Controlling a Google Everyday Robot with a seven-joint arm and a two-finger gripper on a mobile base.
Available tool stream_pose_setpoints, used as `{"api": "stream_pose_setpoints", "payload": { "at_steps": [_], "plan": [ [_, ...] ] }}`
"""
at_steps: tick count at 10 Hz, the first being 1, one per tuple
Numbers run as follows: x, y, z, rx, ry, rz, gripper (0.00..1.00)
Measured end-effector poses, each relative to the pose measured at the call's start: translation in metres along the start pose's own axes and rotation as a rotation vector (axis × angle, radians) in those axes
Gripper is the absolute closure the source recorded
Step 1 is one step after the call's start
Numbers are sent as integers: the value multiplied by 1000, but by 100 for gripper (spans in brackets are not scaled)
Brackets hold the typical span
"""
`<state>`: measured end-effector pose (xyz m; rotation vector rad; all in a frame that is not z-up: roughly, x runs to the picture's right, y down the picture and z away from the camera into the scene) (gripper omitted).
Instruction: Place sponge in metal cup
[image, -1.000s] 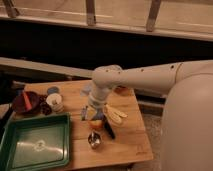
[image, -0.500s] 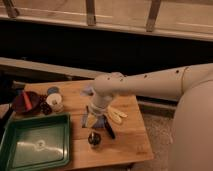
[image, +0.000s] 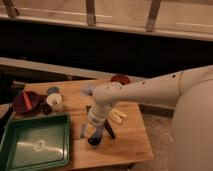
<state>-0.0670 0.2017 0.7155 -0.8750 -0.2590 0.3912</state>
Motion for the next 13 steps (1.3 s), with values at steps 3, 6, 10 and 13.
{"api": "stream_pose_setpoints", "payload": {
  "at_steps": [3, 6, 10, 13],
  "plan": [
    [21, 8, 8, -7, -8, 71, 78],
    [22, 11, 12, -8, -21, 86, 48],
    [17, 10, 7, 7, -27, 76, 36],
    [15, 10, 3, 14, -28, 69, 36]
  ]
}}
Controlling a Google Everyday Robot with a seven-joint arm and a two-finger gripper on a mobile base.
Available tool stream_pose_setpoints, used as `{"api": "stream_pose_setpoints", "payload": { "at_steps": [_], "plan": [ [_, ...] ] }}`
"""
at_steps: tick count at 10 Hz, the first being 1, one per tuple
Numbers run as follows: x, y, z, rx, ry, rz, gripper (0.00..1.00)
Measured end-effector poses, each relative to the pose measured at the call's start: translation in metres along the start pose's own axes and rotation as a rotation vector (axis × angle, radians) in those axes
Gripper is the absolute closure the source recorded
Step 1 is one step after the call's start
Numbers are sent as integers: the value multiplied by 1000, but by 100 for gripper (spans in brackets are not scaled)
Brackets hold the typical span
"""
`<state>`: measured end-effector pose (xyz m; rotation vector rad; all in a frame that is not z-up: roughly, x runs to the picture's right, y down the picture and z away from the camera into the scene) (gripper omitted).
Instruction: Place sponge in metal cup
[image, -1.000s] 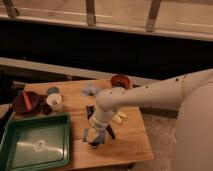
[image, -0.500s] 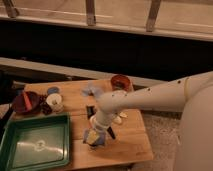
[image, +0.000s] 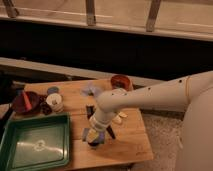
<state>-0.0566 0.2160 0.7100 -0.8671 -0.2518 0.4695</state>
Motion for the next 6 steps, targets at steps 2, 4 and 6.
{"api": "stream_pose_setpoints", "payload": {
  "at_steps": [2, 4, 6],
  "plan": [
    [-1, 1, -4, 6, 2, -10, 36],
    [-3, -2, -16, 38, 6, -15, 36],
    [-5, -18, -48, 112, 15, -9, 36]
  ]
}}
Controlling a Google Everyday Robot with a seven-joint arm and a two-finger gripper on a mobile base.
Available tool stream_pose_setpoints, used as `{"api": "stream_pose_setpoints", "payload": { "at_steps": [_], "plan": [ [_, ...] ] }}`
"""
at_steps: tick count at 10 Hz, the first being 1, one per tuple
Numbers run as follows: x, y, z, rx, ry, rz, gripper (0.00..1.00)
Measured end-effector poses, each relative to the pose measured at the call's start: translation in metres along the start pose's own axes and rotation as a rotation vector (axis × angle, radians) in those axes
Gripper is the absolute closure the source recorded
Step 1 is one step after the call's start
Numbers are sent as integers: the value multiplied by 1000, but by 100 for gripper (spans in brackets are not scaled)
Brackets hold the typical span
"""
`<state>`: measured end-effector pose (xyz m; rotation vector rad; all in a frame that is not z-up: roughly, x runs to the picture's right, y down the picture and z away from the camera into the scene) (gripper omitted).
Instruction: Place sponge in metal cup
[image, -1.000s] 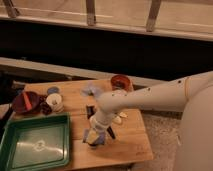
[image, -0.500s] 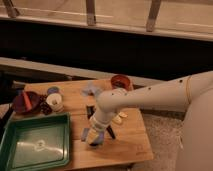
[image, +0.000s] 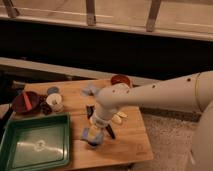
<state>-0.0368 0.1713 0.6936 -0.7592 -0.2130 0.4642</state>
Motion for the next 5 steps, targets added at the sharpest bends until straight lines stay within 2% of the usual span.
{"api": "stream_pose_setpoints", "payload": {
  "at_steps": [2, 3, 5],
  "plan": [
    [0, -29, -23, 63, -1, 14, 36],
    [3, -51, -32, 98, -13, 49, 36],
    [6, -61, -37, 115, -20, 70, 36]
  ]
}}
